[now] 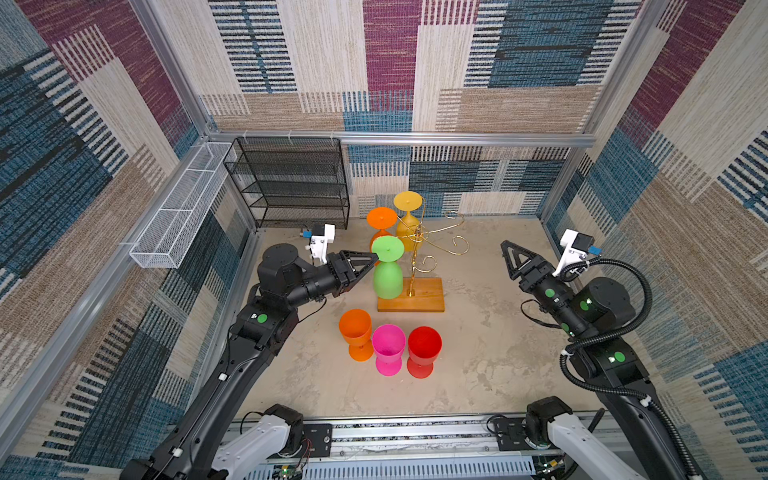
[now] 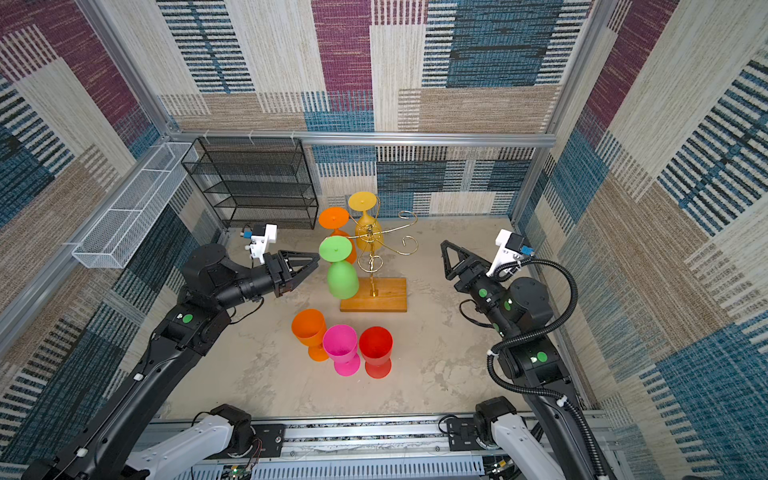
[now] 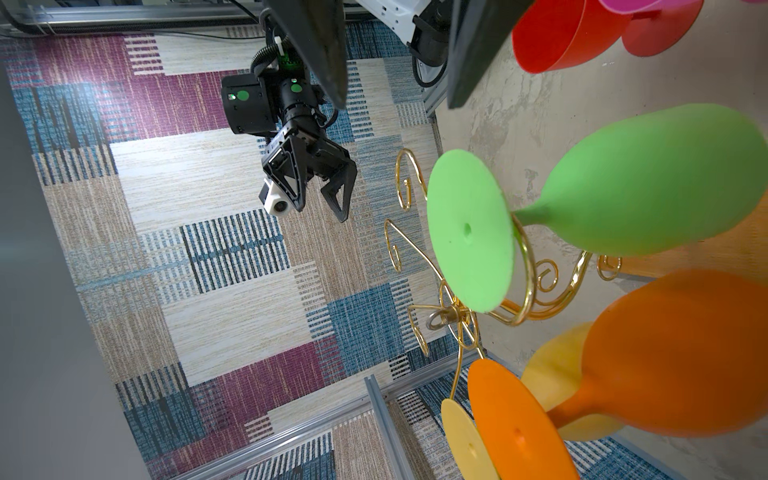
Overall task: Take the wine glass off the wine glass rack
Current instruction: 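Close the left gripper on the green glass's foot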
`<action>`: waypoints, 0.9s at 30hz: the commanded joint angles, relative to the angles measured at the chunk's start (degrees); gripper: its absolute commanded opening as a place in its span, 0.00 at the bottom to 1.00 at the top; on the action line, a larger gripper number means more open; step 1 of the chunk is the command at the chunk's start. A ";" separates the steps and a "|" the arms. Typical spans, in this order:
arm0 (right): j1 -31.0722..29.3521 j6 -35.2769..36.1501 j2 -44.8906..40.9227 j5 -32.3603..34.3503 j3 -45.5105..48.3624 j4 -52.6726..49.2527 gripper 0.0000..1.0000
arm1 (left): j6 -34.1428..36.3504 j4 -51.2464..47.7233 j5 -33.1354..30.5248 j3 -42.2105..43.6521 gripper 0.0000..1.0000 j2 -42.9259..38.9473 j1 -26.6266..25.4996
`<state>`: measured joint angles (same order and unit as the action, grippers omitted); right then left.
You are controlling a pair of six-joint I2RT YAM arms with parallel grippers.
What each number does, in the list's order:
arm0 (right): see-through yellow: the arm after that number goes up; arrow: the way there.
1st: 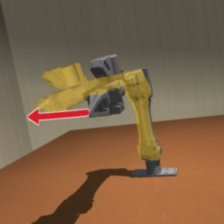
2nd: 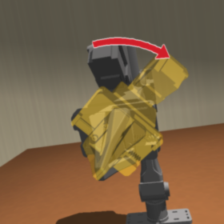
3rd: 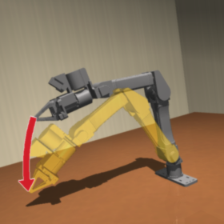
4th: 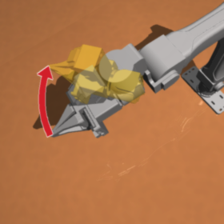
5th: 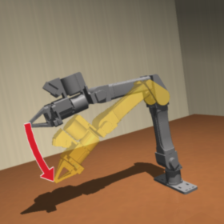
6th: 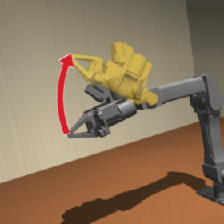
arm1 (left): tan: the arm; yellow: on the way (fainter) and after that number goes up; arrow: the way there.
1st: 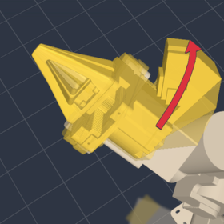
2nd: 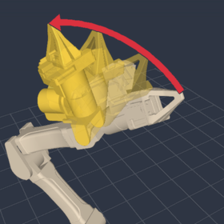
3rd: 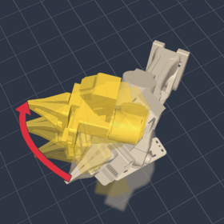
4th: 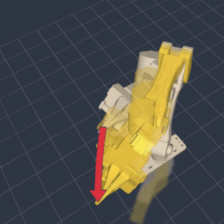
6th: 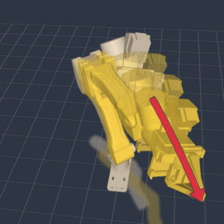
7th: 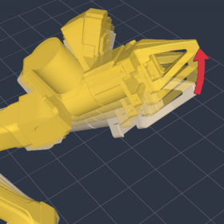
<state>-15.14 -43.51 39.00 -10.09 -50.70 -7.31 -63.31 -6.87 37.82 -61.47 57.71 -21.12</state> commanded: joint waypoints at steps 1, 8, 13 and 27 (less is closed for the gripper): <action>0.02 0.17 -0.13 -0.28 0.16 1.53 0.75 | -1.64 1.50 1.94 0.13 0.42 1.10 0.27; -0.03 0.18 -0.59 0.09 0.59 1.23 0.75 | -1.82 2.95 2.82 -0.49 0.42 4.28 0.38; -0.04 0.44 -0.68 0.34 0.69 0.93 0.75 | -1.91 3.87 3.11 -0.59 0.43 5.69 0.38; 0.01 0.62 -0.60 0.95 0.95 0.46 0.75 | -3.75 7.13 4.36 -1.34 0.40 8.03 0.38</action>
<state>-15.14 -43.48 38.59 -9.91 -49.84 -7.38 -66.24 -2.46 40.95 -62.28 65.58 -20.75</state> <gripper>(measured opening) 0.746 0.403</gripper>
